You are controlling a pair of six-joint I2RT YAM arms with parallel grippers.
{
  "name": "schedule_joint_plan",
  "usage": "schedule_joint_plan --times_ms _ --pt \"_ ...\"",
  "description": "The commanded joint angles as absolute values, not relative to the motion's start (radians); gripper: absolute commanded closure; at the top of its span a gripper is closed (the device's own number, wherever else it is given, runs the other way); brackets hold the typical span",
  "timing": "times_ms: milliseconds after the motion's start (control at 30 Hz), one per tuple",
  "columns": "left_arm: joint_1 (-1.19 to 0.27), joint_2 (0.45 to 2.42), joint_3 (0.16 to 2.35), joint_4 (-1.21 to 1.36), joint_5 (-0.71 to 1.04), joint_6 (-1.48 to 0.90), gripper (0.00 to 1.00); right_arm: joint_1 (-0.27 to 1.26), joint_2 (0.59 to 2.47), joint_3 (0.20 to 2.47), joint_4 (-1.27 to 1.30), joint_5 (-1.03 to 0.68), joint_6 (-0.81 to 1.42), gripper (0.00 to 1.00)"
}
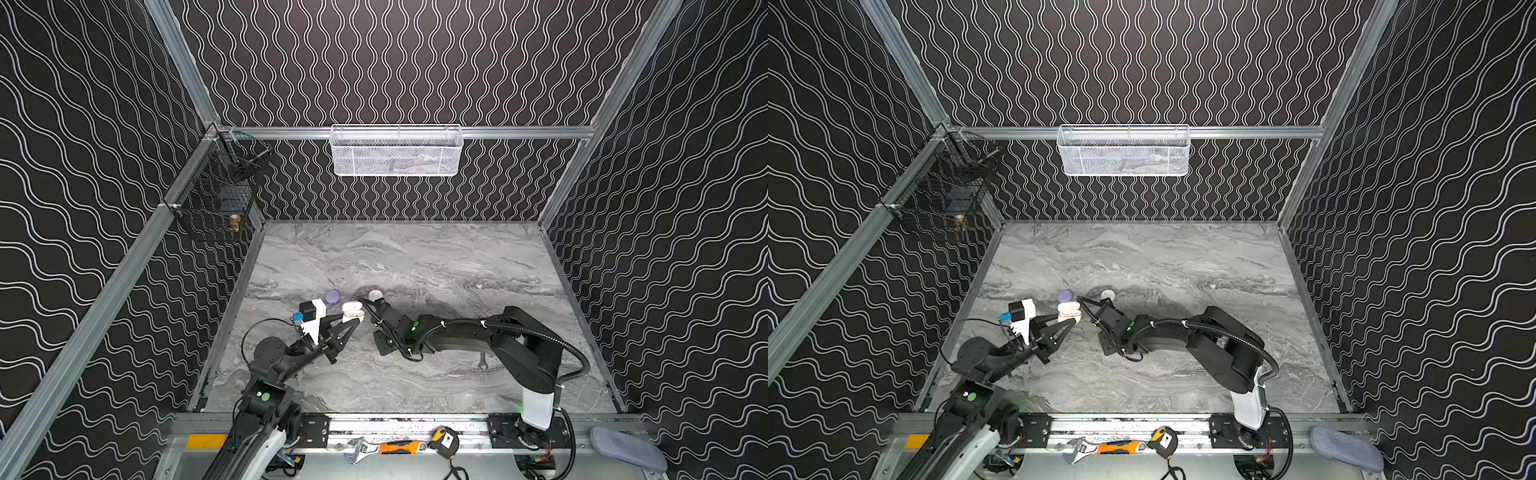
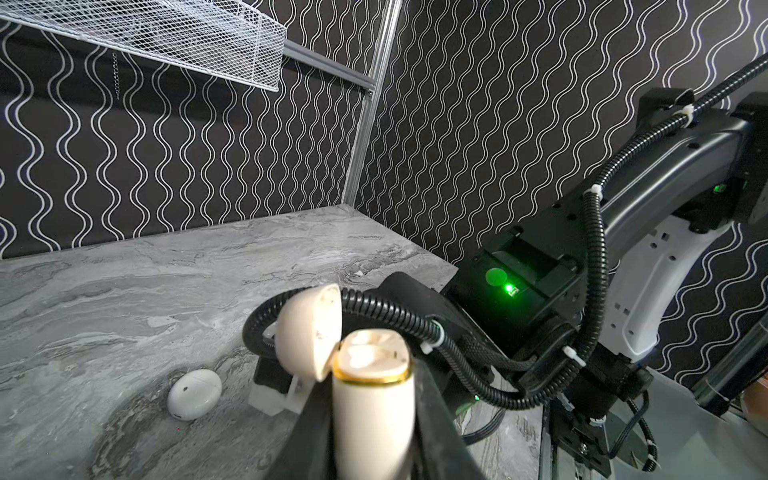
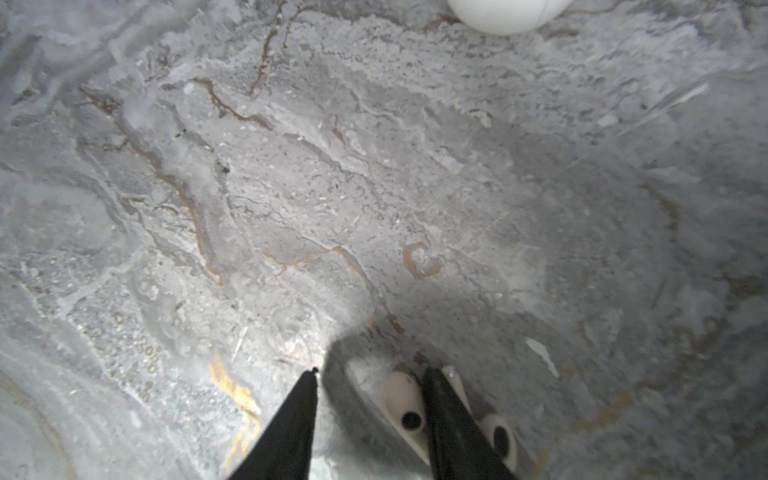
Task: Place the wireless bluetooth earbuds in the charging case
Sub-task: 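Lower the right gripper and grasp one beige earbud, then lift the beige earbud and carry it toward the open case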
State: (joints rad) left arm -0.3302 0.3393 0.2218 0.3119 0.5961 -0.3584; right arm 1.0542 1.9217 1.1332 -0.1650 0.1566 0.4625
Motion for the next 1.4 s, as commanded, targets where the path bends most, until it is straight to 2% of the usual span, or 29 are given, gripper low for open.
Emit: schedule_joint_plan --times_ms 0,467,700,1000,1367 --pt "-0.328 0.330 0.230 0.319 0.593 -0.339 1.00 1.055 1.927 1.126 -0.222 0.158 0.477 0.61" --pt "-0.328 0.313 0.236 0.301 0.591 -0.338 1.00 1.055 1.904 1.082 -0.171 0.149 0.496 0.81" --pt "-0.328 0.308 0.235 0.303 0.594 -0.341 1.00 1.055 1.797 1.033 -0.127 0.165 0.510 0.87" --pt "-0.328 0.310 0.233 0.310 0.600 -0.344 1.00 0.991 1.579 0.857 -0.077 0.293 0.574 0.86" --pt "-0.327 0.317 0.230 0.319 0.615 -0.344 1.00 0.866 1.568 0.779 -0.074 0.323 0.612 0.87"
